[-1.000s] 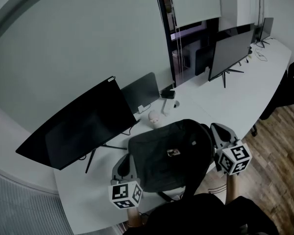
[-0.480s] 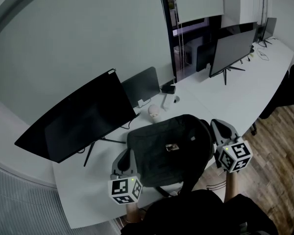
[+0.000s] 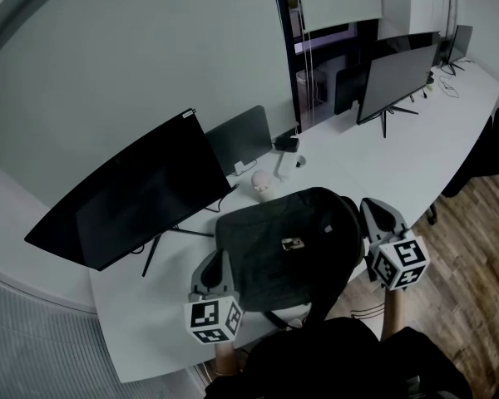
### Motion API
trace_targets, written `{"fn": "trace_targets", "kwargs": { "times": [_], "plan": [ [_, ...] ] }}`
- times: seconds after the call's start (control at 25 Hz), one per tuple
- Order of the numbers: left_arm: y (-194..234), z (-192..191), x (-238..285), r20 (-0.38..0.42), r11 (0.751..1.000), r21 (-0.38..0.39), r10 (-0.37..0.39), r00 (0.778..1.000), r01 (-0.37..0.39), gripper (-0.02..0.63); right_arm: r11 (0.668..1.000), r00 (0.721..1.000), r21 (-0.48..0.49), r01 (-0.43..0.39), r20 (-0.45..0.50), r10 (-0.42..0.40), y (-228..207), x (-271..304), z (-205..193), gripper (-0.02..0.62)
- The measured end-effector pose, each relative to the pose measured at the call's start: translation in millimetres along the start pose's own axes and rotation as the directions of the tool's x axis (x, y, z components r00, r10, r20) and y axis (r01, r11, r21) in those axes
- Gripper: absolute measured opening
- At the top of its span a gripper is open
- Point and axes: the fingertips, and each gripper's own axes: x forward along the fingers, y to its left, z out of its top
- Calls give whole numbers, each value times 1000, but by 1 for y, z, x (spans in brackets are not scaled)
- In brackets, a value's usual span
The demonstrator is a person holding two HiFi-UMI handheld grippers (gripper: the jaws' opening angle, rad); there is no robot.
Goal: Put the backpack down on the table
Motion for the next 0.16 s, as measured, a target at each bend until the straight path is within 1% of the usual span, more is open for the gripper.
{"fn": "trace_targets", "kwargs": {
  "times": [0.16],
  "plan": [
    [1, -2, 1, -3, 1000, -1, 7, 1000, -7, 15, 1000, 1000, 16, -5, 1, 5, 0, 1, -2, 12]
  ]
}}
